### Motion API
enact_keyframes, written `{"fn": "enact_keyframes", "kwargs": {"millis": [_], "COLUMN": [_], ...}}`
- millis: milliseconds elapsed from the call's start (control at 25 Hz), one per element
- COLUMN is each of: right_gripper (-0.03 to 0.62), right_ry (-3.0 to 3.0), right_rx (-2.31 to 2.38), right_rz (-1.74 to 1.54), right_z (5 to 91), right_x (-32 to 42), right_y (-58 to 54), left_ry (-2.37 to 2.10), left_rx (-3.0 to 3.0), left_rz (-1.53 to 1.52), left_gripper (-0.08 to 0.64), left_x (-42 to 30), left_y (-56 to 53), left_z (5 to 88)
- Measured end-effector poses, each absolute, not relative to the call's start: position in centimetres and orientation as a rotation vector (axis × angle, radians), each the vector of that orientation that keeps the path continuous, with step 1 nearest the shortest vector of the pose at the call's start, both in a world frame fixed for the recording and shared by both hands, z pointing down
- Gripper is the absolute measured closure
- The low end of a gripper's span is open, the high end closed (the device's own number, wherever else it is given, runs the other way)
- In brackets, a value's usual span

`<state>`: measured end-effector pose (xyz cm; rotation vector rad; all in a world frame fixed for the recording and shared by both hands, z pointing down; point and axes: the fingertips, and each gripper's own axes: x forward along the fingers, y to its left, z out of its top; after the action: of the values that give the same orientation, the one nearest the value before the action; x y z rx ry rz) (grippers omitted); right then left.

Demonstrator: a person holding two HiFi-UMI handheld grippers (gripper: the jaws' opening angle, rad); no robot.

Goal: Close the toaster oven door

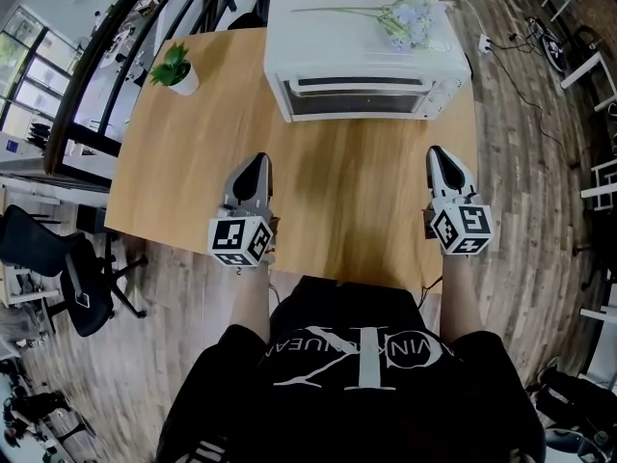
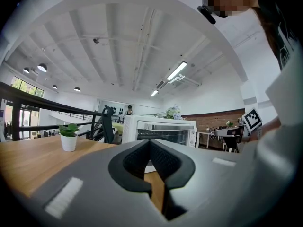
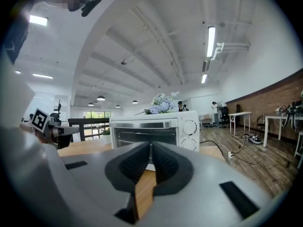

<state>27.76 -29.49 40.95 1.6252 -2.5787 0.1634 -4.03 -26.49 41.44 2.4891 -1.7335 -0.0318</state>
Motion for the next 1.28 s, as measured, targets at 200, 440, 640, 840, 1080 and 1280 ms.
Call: {"fn": "enact_keyframes", "kwargs": {"millis": [200,440,640,840,1080,1280], "right_gripper": [0.566,0.568,0.568,0.568,0.568,0.568], "right_ry": [-2.583,-2.577,-2.568,-2.564,-2.572,-2.577], "right_rx": [1.621,1.613,1.624,1.628,1.622,1.61], "right_rz": [0.175,0.184,0.187,0.186,0.183,0.184], "right_z": [41.33,41.77,41.8,41.88,41.78,41.81], "right_x": [27.59,27.58,28.04,28.25,28.1,27.87], "right_y": [-29.08,-28.69,-28.66,-28.55,-28.62,-28.54], "left_ry": [-1.734,-1.735,-1.735,-1.738,-1.741,-1.736], "left_rx": [2.483,2.467,2.463,2.462,2.459,2.454], "left_rz": [-0.037,-0.024,-0.023,-0.025,-0.029,-0.03], "left_gripper": [0.551,0.551,0.551,0.551,0.551,0.551], "left_x": [-4.27,-4.54,-4.47,-4.58,-4.63,-4.69], "left_y": [-26.24,-25.9,-25.89,-25.85,-25.79,-25.72], "left_z": [41.65,42.32,42.42,42.37,42.24,42.24]}}
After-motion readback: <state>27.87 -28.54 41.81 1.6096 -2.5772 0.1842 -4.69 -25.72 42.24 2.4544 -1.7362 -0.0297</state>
